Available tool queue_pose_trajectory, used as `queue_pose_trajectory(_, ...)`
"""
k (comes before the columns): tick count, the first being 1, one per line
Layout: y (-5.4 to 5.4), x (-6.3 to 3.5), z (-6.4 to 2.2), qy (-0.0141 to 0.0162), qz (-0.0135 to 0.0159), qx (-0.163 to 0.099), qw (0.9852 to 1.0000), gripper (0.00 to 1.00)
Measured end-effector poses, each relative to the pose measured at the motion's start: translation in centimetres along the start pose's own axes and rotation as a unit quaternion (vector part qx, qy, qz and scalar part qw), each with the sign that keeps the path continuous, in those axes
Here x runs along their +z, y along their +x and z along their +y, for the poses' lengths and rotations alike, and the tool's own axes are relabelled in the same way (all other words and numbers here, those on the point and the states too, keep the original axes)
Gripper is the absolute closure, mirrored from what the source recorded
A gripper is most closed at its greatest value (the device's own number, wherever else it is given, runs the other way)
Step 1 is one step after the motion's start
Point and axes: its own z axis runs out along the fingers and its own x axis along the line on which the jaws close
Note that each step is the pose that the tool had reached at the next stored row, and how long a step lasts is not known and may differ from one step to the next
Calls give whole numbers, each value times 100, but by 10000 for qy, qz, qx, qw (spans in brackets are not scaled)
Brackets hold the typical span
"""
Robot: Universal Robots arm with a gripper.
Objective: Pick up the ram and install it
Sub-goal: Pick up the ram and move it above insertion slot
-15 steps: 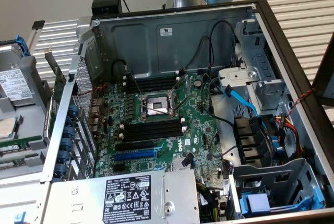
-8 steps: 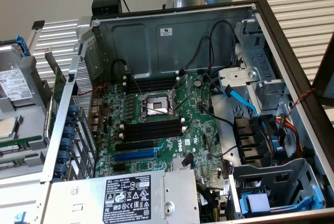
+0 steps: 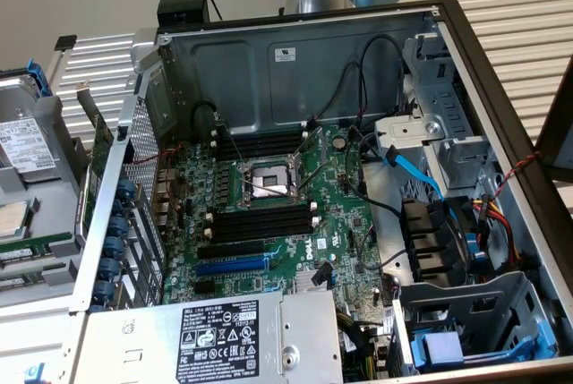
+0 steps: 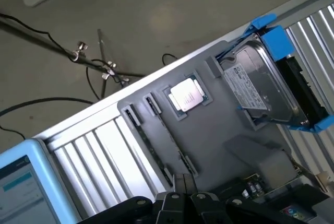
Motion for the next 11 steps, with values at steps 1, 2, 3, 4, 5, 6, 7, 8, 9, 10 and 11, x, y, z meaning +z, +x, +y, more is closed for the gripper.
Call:
queue_pose_trajectory(1,0,1,0,2,5,-90,10000,89)
queue_pose_trajectory(2,0,2,0,3,10,-183,9998,89)
queue_pose_trajectory(3,0,3,0,5,16,-273,9996,89)
queue_pose_trajectory(4,0,4,0,7,21,-365,9993,89)
queue_pose_trajectory(5,0,5,0,9,27,-455,9990,89)
queue_pose_trajectory(6,0,6,0,11,33,-545,9985,89)
queue_pose_trajectory(7,0,6,0,13,39,-634,9980,89)
queue_pose_trajectory(8,0,7,0,16,45,-727,9973,89)
queue_pose_trajectory(9,0,8,0,18,52,-817,9966,89)
queue_pose_trajectory(10,0,9,0,20,59,-909,9958,89)
queue_pose_trajectory(11,0,9,0,23,66,-1001,9950,89)
